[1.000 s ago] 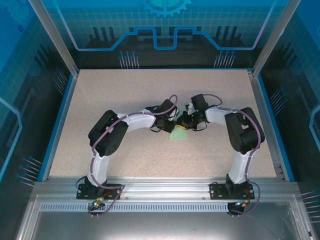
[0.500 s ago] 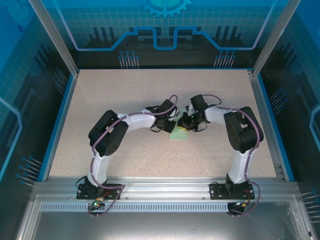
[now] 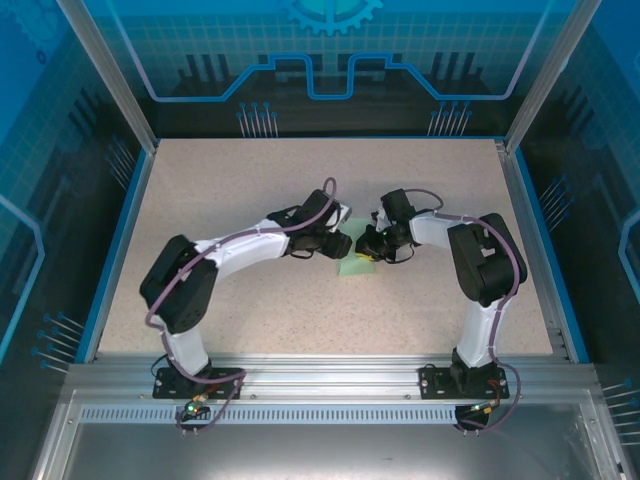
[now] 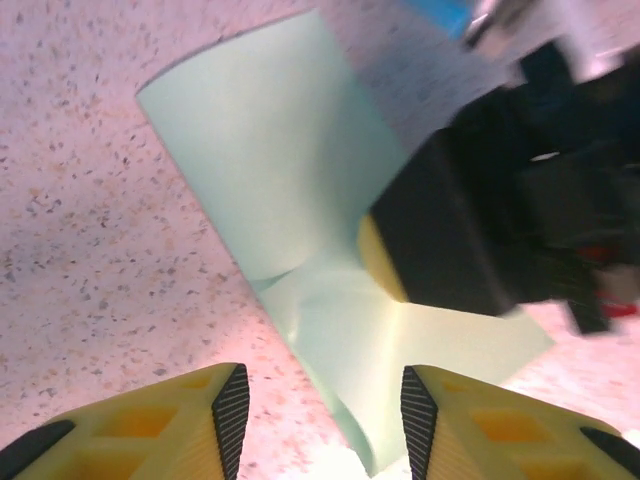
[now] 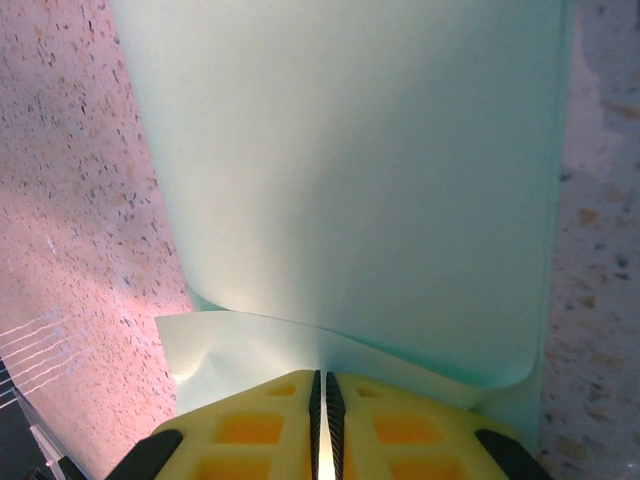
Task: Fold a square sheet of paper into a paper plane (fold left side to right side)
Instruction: Fold the triangle a second time at the center of the table.
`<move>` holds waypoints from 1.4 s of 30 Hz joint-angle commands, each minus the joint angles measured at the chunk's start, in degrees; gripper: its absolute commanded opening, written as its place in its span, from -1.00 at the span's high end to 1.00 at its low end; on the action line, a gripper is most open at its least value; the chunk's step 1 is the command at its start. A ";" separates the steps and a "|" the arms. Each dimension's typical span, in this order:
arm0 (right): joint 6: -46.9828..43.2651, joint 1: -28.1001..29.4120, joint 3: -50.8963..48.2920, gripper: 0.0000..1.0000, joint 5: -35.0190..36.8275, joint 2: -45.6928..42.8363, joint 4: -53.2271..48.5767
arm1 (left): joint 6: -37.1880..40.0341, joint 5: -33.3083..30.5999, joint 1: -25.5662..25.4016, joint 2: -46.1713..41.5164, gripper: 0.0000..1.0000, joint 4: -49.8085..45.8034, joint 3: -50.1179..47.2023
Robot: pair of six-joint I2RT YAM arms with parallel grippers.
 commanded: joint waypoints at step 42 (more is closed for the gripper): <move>-1.73 0.36 -0.19 0.71 3.40 2.75 -4.53 | -11.19 16.91 -1.14 8.79 0.17 14.49 -11.07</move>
